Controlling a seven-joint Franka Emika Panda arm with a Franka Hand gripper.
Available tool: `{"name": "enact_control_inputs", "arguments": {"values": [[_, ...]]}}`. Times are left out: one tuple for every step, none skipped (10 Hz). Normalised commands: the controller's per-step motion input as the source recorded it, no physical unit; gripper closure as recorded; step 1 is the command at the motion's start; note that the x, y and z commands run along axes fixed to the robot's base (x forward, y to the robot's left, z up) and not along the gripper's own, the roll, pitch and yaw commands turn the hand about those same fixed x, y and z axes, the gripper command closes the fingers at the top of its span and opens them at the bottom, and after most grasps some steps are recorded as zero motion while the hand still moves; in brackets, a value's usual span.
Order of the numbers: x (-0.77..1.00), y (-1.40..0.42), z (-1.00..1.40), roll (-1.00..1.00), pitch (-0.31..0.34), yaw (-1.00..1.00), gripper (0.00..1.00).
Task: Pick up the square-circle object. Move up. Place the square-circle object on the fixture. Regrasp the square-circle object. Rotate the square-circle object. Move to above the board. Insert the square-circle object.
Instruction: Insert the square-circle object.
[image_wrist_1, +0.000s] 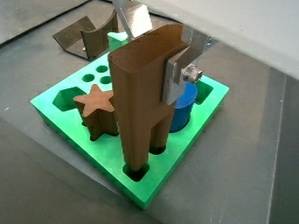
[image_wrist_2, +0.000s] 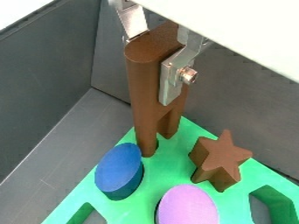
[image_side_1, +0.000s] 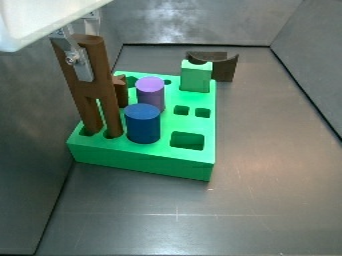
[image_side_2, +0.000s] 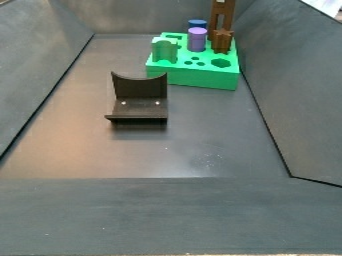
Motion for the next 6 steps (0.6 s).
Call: {"name": "enact_control_inputs", "arguments": {"values": [[-0.23,0.00,-0.09,-0.14,0.086,-0.11,1.00],[-0.32,0.00,-0.09,-0.19,0.071,-0.10,1.00],[-0.38,0.01,-0.06,-0.15,0.071,-0.04,1.00],[-0.18,0.02,-0.08,-0.16,0.099,-0.11,1.00],[0.00,0.02,-0.14,-0.21,0.080,-0.23,1.00],[0.14,0.05,-0.22,-0.26,0.089,-0.30,1.00]]}}
